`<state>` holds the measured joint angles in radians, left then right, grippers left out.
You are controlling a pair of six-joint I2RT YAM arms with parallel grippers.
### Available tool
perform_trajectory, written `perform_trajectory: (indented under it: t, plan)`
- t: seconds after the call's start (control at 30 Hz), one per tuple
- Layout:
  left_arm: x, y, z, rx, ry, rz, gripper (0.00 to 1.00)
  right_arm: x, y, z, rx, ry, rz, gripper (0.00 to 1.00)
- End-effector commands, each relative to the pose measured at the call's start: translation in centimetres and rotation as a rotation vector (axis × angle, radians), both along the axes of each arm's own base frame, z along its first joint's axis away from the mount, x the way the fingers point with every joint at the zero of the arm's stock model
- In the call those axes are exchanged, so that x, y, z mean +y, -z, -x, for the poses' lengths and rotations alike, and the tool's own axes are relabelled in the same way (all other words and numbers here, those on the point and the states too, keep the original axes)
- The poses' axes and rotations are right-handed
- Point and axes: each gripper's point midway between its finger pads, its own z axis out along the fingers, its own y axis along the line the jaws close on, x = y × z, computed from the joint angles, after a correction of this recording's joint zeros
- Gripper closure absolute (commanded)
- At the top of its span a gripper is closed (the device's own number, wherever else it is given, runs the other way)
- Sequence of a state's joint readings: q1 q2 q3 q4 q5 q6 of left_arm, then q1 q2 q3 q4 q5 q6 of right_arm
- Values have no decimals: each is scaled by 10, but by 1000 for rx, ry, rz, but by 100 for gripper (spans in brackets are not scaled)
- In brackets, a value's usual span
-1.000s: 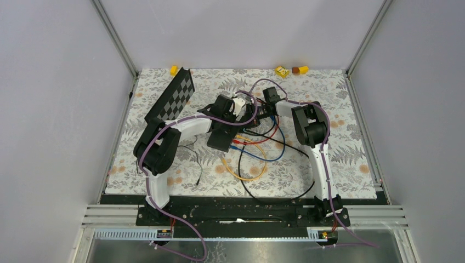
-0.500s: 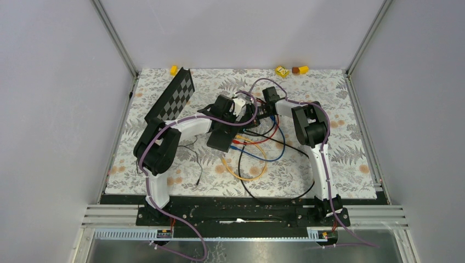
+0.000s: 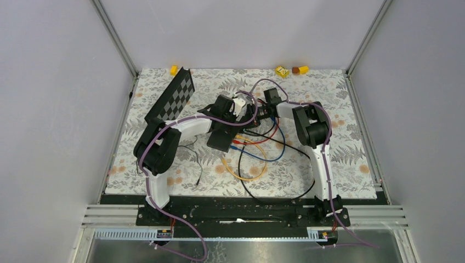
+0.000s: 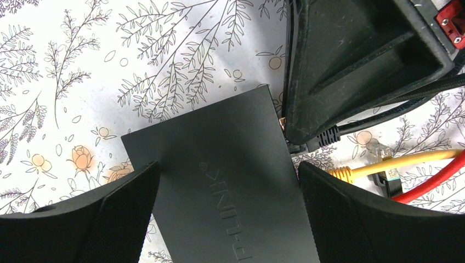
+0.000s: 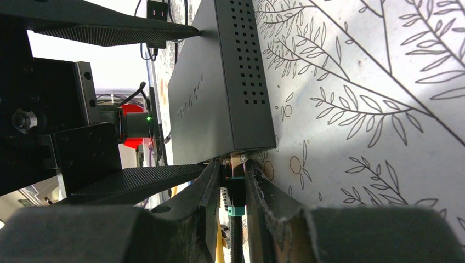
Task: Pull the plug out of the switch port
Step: Pull the connector from the switch port.
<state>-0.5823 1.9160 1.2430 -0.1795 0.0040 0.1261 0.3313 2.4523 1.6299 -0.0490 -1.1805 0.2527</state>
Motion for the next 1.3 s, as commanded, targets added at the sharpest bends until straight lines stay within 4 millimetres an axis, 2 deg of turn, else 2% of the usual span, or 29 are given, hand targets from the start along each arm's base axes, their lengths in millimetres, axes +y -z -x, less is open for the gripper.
perform_trajectory:
  t: [0.0,0.37,0.7,1.27]
  plan:
    - [3,5,1,0,-3,-12,4,-14,39,8,77,40,139,100]
    - [3,2,1,-4,-4,-8,4,-20,39,5,46,-3,180,100]
    - [3,2,1,0,-12,-3,4,-15,36,8,85,61,135,100]
    - [9,0,-1,-12,-26,-9,4,-20,33,2,63,-7,139,100]
